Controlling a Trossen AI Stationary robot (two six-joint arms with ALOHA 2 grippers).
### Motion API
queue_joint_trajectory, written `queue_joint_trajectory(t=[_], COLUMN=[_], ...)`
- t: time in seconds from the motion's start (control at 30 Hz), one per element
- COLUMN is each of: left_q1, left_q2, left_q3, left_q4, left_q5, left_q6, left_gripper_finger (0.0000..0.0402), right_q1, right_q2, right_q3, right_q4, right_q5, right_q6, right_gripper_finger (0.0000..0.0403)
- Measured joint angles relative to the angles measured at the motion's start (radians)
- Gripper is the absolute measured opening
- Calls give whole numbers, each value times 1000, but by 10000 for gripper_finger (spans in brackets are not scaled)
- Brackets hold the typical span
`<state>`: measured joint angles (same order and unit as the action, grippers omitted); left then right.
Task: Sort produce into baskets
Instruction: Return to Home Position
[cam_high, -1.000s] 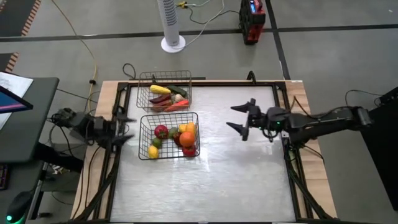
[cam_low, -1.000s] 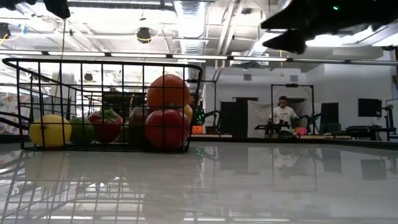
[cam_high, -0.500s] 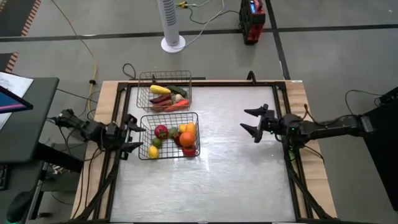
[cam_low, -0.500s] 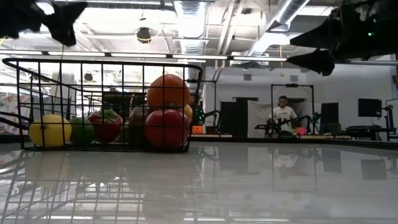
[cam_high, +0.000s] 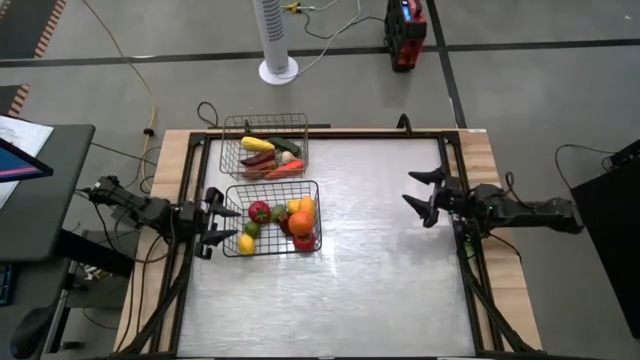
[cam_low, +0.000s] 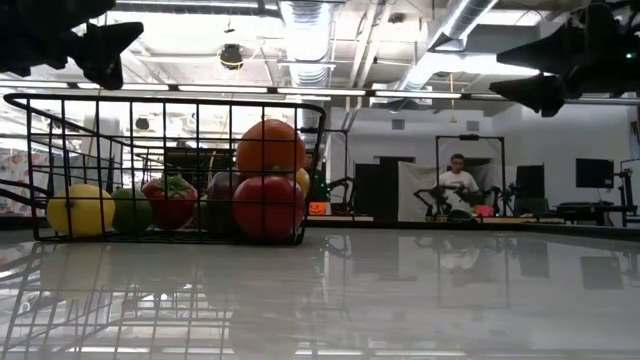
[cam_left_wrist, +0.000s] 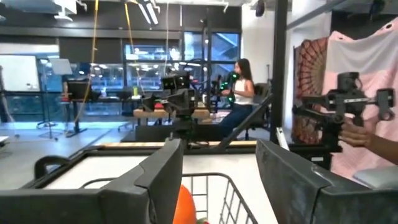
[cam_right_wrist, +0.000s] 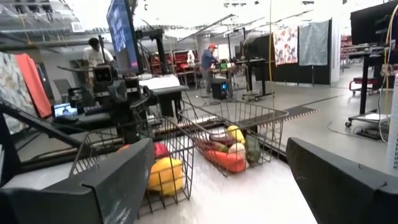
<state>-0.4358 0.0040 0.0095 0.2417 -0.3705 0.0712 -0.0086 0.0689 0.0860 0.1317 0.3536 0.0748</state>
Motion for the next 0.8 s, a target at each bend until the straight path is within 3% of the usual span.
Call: queue_joint_trajectory(t=[0.1,0.2,0.43,0.8], left_q1=[0,0,-1,0], left_q2=[0,0,2,2], left_q3=[0,0,-1,-2], left_q4=[-4,-6,-49,-65], left_q5=[40,78,76,-227], left_q6=[-14,-33,-80,1], left_gripper_finger=[188,185,183,183], right_q1=[0,0,0,0], right_q2=[-57,-66,-67,-66], right_q3=[-7,-63,-78,-79], right_q4=[-70,-19,-14,-22], right_q5=[-3,-6,-10,-7], right_q6=[-1,-7,-18,-28], right_gripper_finger=[393,393,388,374])
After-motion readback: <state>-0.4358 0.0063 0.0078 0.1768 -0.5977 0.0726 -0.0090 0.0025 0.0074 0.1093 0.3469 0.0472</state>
